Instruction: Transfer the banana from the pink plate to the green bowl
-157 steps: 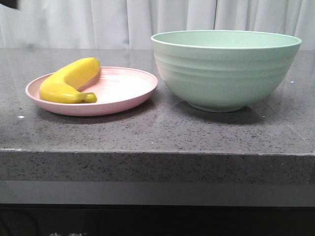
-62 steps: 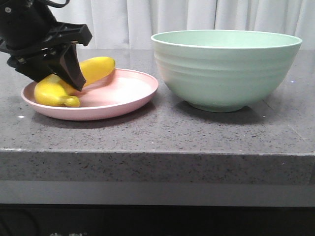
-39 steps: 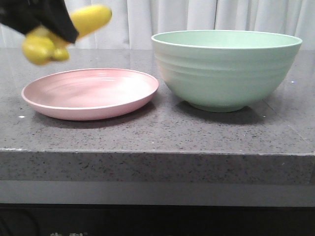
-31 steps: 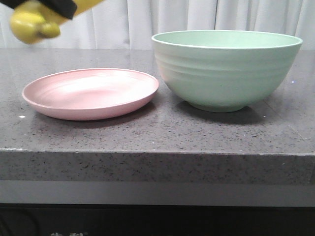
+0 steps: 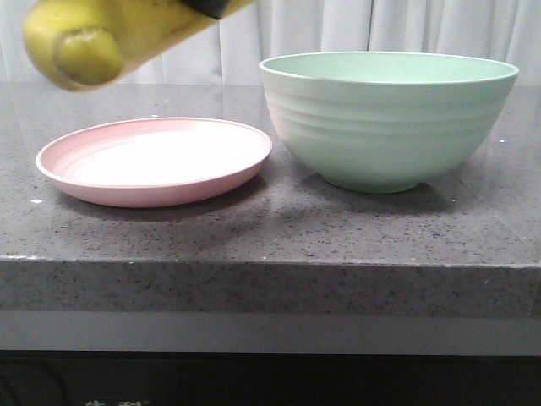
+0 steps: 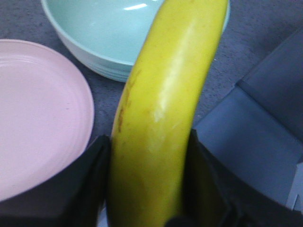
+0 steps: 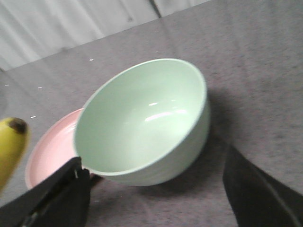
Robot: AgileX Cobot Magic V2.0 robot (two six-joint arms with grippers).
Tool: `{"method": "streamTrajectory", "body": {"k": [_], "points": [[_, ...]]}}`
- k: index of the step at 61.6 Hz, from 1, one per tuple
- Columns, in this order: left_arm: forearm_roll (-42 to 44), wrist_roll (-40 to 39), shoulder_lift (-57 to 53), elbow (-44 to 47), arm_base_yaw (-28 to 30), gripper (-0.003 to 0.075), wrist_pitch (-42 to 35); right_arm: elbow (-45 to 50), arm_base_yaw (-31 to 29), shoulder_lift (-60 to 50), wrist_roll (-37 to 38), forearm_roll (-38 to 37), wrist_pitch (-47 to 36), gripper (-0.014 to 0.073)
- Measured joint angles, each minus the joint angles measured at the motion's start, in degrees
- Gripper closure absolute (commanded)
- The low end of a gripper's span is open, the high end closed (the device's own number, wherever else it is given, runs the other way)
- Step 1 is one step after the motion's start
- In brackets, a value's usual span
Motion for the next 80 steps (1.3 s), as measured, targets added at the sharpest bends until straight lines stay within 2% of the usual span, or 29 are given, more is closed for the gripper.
{"method": "streamTrajectory", "body": {"k": [10, 22, 49, 58, 68, 71, 76, 80], "points": [[0.00, 0.00, 0.00, 0.00, -3.33, 0.0576, 0.00, -5.18, 6.45, 7.75, -2.40, 11.70, 0.02, 0.0049], [0.00, 0.00, 0.00, 0.00, -4.09, 0.0575, 0.00, -10.17, 12.13, 17.81, -5.22, 22.26, 0.39, 0.0049], [0.50, 0.00, 0.00, 0.00, -4.22, 0.0575, 0.00, -14.66, 14.09, 33.37, -18.77, 44.05, 11.33, 0.0062], [1.83, 0.00, 0.00, 0.00, -4.22, 0.0575, 0.00, -14.66, 14.18, 35.72, -20.96, 47.78, 14.93, 0.0165], [2.50, 0.00, 0.00, 0.00, -4.22, 0.0572, -0.25, -14.66, 14.18, 36.34, -21.47, 47.94, 15.18, 0.0374], [2.50, 0.00, 0.00, 0.00, -4.22, 0.0565, -0.25, -14.66, 14.18, 36.33, -21.60, 47.94, 15.18, 0.0406], [2.50, 0.00, 0.00, 0.00, -4.22, 0.0521, -0.25, -14.66, 14.18, 36.33, -22.16, 47.94, 15.07, 0.0421], [2.63, 0.00, 0.00, 0.00, -4.22, 0.0444, -0.36, -14.66, 14.18, 36.33, -23.50, 48.18, 14.85, 0.0421]]}}
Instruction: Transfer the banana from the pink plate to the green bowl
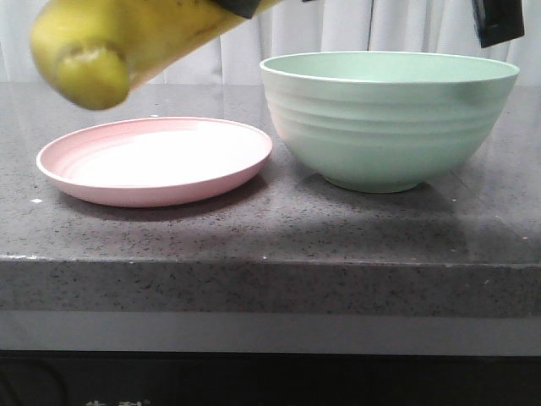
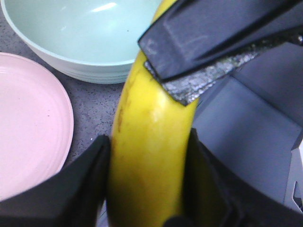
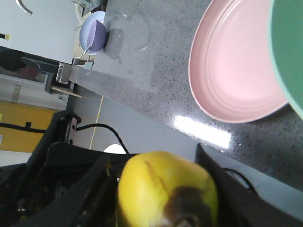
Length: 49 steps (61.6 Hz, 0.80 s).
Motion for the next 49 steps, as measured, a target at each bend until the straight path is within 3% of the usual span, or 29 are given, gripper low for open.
{"method": "streamTrajectory", "body": {"k": [6, 14, 27, 38, 49], "points": [[0.19, 0.00, 0.00, 0.00, 0.00, 0.0292, -0.22, 0.00, 0.00, 0.00, -3.00, 0.33, -0.91, 0.0421], [0.19, 0.00, 0.00, 0.00, 0.00, 0.0188, -0.27, -1.45, -1.39, 0.02, -5.96, -2.83, -1.37, 0.0421], [0.28, 0.00, 0.00, 0.00, 0.00, 0.0185, -0.27, -8.49, -10.26, 0.47, -6.68, -12.16, 1.14, 0.0421], [0.28, 0.00, 0.00, 0.00, 0.00, 0.0185, -0.27, -19.97, -19.63, 5.22, -6.89, -15.95, 5.09, 0.0421], [0.28, 0.00, 0.00, 0.00, 0.00, 0.0185, -0.27, -32.85, -21.28, 15.46, -7.08, -24.35, 9.21, 0.0421]]}}
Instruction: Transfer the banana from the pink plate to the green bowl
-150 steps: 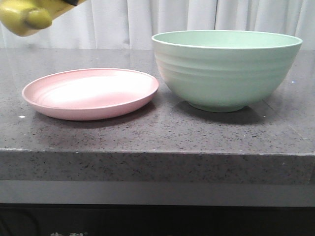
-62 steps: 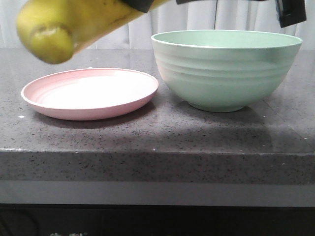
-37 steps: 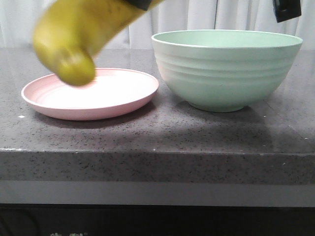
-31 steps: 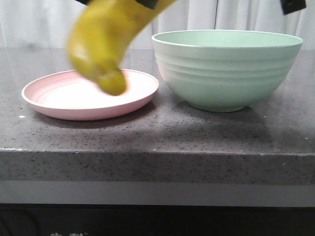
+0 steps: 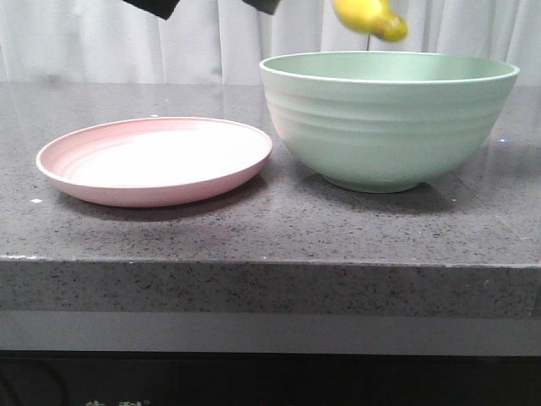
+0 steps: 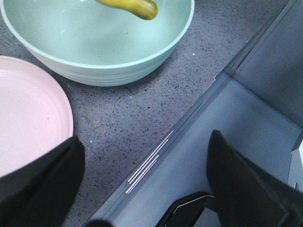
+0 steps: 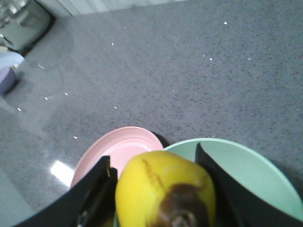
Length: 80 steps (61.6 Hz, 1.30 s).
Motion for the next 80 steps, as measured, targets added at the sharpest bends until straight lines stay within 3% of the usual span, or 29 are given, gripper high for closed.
{"method": "streamTrajectory", "body": {"k": [10, 27, 45, 53, 73, 80], "points": [[0.00, 0.00, 0.00, 0.00, 0.00, 0.0185, 0.00, -7.08, 1.25, 8.50, -0.26, -9.06, 2.07, 0.0421], [0.00, 0.00, 0.00, 0.00, 0.00, 0.0185, -0.09, -7.92, 6.48, 14.59, -0.28, -19.38, 1.91, 0.0412], [0.00, 0.00, 0.00, 0.00, -0.04, 0.0185, -0.09, -7.92, 8.80, 14.82, -0.38, -20.44, -0.10, 0.0166], [0.00, 0.00, 0.00, 0.00, -0.04, 0.0185, -0.09, -8.14, 8.80, 14.82, -0.38, -20.44, -0.10, 0.0111], [-0.20, 0.00, 0.00, 0.00, -0.04, 0.0186, -0.09, -8.25, 8.80, 14.25, -0.27, -22.92, 1.00, 0.0113], [-0.20, 0.00, 0.00, 0.00, -0.04, 0.0244, -0.09, -8.58, 8.80, 12.19, 5.84, -27.08, 4.32, 0.0195]]}}
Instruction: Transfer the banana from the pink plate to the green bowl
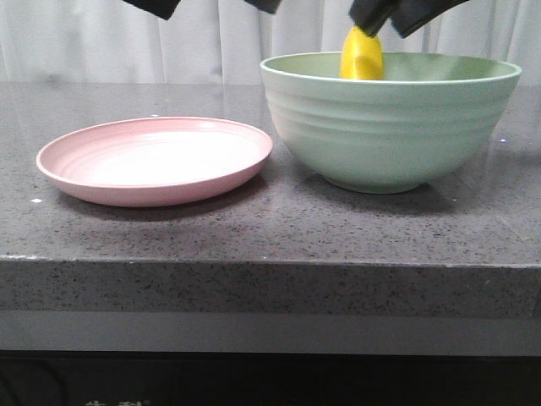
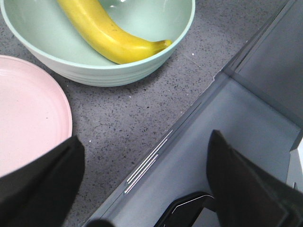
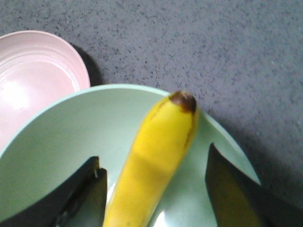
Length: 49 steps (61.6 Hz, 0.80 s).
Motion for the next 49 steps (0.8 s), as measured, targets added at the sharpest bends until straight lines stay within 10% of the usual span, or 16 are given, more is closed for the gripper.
{"method": "streamTrajectory", "body": {"k": [22, 49], "points": [[0.10, 0.00, 0.00, 0.00, 6.29, 0.0739, -0.17, -2.23, 0.00, -6.19, 25.31, -15.26, 14.29, 0.0667], [1.47, -0.10, -5.29, 0.59, 29.14, 0.0739, -2.04, 4.36, 0.00, -17.64, 25.62, -18.61, 7.62, 0.0657]]}}
